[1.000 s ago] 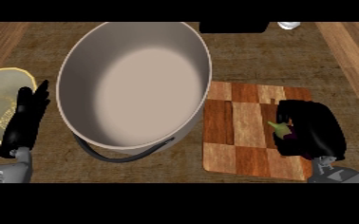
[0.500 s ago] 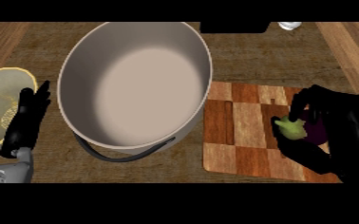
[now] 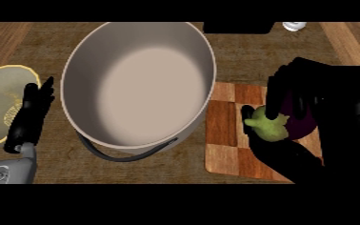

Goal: Pick the eggplant from the cutting board and place it in the pot

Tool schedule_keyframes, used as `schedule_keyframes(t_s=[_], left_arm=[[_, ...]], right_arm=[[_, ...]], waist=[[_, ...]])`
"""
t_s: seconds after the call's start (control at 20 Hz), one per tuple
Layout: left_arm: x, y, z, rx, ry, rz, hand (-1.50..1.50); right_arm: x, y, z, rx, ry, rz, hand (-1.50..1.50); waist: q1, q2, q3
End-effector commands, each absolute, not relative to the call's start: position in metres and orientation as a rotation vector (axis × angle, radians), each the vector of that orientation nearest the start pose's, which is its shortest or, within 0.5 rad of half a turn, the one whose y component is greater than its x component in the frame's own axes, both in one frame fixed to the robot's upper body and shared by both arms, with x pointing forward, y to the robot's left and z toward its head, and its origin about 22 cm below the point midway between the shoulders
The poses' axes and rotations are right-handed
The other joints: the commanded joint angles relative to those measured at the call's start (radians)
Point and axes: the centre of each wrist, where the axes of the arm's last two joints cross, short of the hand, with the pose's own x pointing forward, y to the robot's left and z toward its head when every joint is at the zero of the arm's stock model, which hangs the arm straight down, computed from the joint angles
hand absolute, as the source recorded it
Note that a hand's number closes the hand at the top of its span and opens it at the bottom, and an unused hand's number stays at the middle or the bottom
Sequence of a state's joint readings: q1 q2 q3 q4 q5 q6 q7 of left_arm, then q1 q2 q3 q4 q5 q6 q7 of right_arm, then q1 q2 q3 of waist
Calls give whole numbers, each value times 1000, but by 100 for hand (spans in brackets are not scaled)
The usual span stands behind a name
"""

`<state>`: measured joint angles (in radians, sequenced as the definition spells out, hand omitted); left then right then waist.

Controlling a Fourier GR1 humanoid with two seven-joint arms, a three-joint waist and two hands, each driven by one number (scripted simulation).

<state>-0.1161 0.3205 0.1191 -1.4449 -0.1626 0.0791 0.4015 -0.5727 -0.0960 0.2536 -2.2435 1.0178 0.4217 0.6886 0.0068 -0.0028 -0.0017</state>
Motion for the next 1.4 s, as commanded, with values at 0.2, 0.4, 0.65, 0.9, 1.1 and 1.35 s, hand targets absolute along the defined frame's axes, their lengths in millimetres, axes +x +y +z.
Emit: schedule_keyframes(t_s=[0.2,0.4,0.65,0.9,1.1,1.35], left_arm=[[262,314,23,508,-1166,-134,0],[264,319,29,495,-1171,-120,0],[269,324,23,493,-1153,-129,0],[284,331,39,519,-1169,-114,0],[262,329,31,503,-1173,-139,0],[275,332,28,507,-1181,-144,0]], right_arm=[[226,-63,292,-950,-1794,812,150],[264,-38,304,-927,-1729,815,150],[281,-6,265,-866,-1680,888,150],[314,12,232,-794,-1573,1000,150],[325,11,203,-663,-1479,886,-150],[333,24,188,-550,-1527,791,-150]], waist=[[12,0,0],[20,3,0],[12,4,1],[18,8,1],[31,6,1],[33,9,1]])
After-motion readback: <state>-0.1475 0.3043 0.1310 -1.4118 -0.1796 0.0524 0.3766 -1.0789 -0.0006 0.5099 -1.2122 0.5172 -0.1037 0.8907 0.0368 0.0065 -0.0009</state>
